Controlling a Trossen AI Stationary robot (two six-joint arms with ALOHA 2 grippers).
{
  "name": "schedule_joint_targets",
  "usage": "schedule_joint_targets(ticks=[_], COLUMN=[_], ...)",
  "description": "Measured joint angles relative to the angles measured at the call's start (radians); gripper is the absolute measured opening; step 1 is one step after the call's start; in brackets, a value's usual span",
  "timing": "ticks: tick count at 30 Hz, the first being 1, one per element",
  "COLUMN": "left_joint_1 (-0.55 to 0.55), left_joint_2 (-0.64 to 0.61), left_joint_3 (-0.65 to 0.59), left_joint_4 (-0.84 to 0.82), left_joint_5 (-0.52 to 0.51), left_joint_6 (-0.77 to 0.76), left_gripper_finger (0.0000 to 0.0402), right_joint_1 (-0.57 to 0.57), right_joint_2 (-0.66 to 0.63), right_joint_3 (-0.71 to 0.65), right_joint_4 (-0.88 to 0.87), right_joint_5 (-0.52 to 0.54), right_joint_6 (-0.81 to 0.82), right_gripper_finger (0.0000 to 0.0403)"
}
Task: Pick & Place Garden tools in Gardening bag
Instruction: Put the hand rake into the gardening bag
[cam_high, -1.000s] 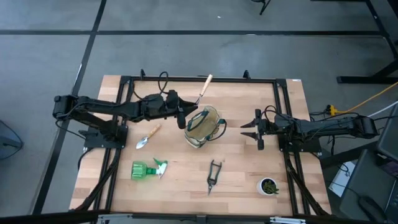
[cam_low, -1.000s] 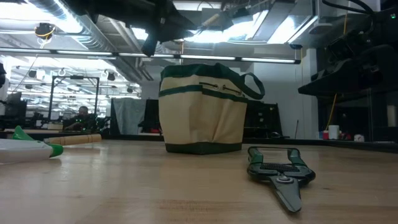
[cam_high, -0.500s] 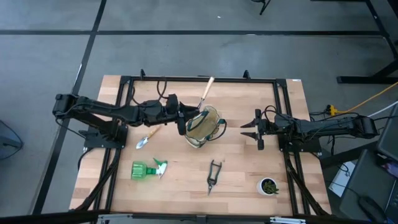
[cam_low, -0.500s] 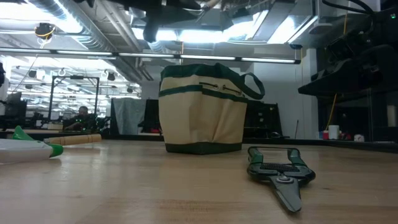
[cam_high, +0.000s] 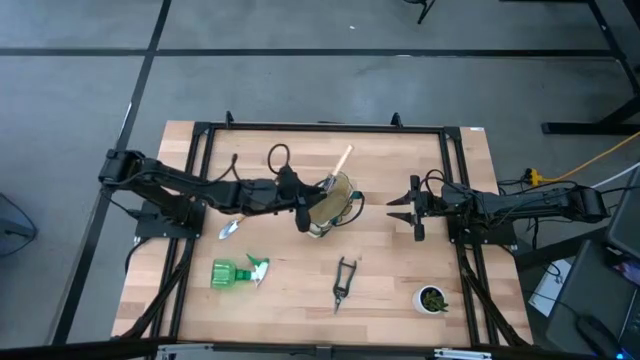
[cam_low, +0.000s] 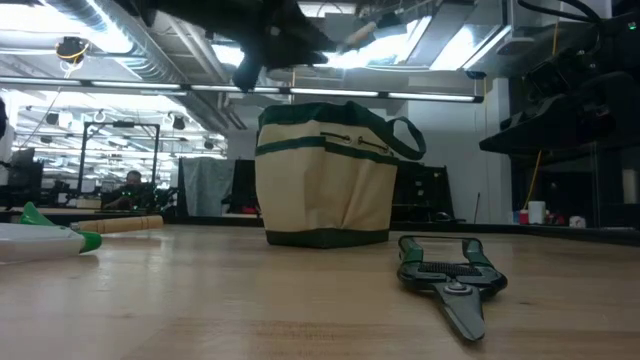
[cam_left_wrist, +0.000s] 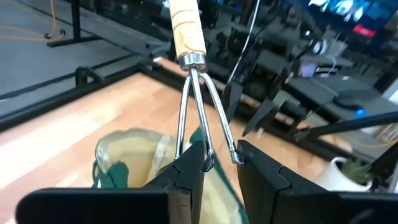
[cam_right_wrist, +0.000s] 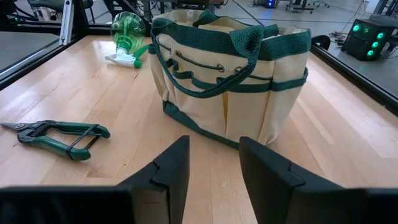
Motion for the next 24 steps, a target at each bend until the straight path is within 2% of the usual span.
schedule_joint_targets(ticks=[3, 10, 24], left_joint_1=[0.001, 0.0, 0.001], left_joint_2=[0.035, 0.092, 0.148], left_joint_3=[0.0, 0.0, -0.001], left_joint_4=[0.036, 0.108, 0.099], left_joint_5=[0.005, 0.113, 0.115], left_joint_6=[0.005, 0.052, 0.078], left_gripper_finger=[0.0073, 0.0074, 0.0075], right_joint_1=[0.0, 0.0, 0.0], right_joint_2=[0.0, 0.0, 0.0], right_joint_3=[0.0, 0.0, 0.0], right_joint_4=[0.0, 0.0, 0.0], right_joint_5=[0.0, 0.0, 0.0], right_joint_6=[0.0, 0.0, 0.0], right_gripper_finger=[0.0144, 0.0144, 0.0144])
